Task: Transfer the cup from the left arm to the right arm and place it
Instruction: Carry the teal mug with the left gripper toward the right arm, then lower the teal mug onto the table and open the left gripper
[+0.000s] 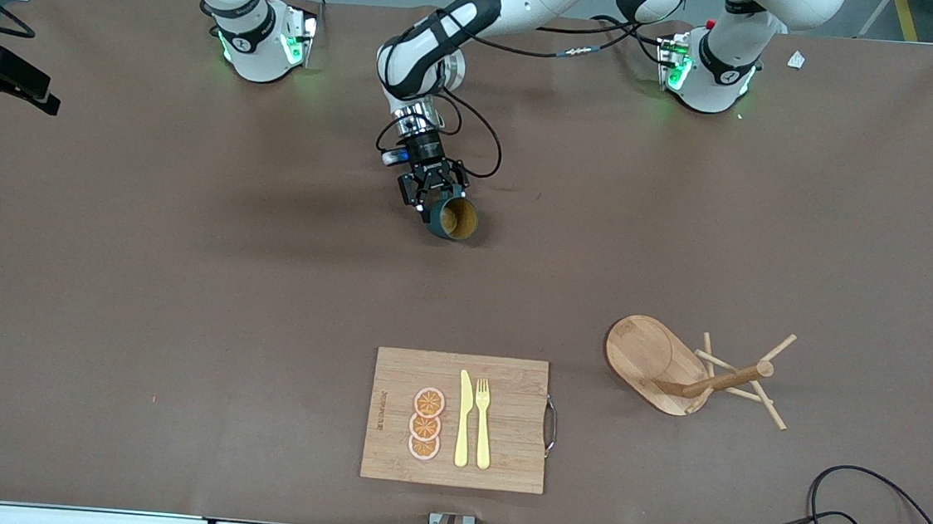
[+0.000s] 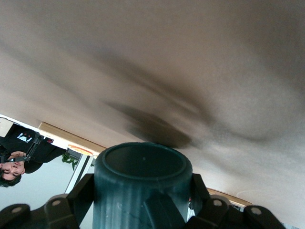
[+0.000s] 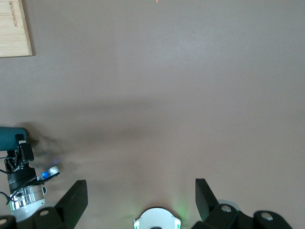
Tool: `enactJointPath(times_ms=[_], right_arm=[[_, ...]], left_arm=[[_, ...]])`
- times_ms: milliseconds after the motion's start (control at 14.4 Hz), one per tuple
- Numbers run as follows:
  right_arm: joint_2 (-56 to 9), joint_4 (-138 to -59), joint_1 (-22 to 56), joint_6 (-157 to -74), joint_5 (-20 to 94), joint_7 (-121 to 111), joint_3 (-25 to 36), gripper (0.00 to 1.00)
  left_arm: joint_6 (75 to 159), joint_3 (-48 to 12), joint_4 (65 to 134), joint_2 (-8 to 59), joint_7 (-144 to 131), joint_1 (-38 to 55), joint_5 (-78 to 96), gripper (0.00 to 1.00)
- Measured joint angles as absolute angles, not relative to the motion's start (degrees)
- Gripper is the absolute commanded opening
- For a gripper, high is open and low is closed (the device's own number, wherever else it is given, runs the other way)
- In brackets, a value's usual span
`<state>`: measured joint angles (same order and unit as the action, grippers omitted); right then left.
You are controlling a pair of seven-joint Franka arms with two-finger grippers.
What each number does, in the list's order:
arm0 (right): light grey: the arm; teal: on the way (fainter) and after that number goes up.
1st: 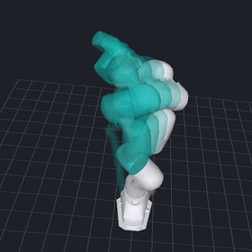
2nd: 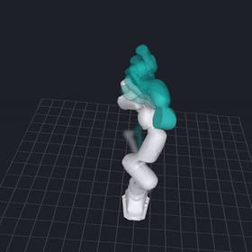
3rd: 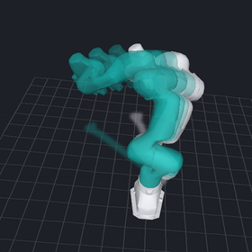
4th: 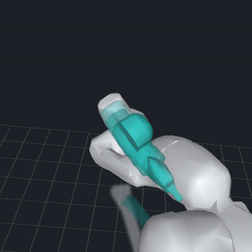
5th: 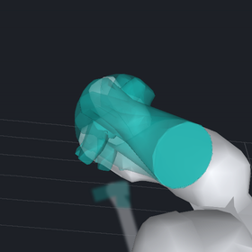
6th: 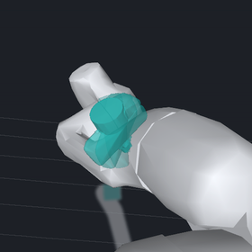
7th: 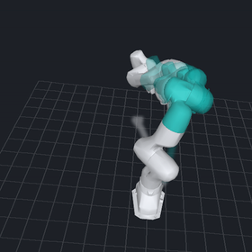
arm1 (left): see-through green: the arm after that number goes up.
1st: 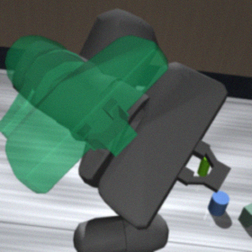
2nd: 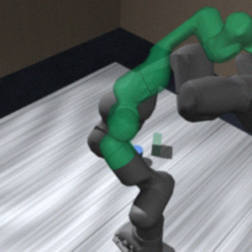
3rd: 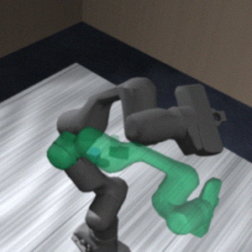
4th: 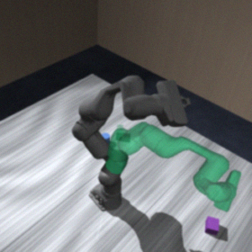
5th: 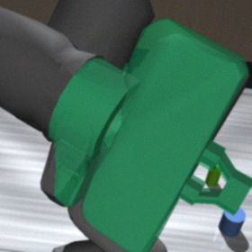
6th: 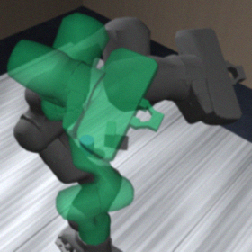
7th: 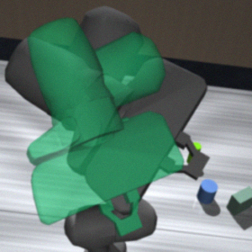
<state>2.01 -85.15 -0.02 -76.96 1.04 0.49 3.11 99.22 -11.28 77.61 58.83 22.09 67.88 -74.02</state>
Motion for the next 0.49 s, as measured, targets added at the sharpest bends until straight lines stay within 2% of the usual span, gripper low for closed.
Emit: enactJointPath(times_ms=[485], right_arm=[[2.0, -85.2, 0.0, -77.0, 1.0, 0.5, 3.1, 1.0]], left_arm=[[99.5, -11.4, 76.9, 59.2, 21.3, 68.8, -74.0, 0.44]])
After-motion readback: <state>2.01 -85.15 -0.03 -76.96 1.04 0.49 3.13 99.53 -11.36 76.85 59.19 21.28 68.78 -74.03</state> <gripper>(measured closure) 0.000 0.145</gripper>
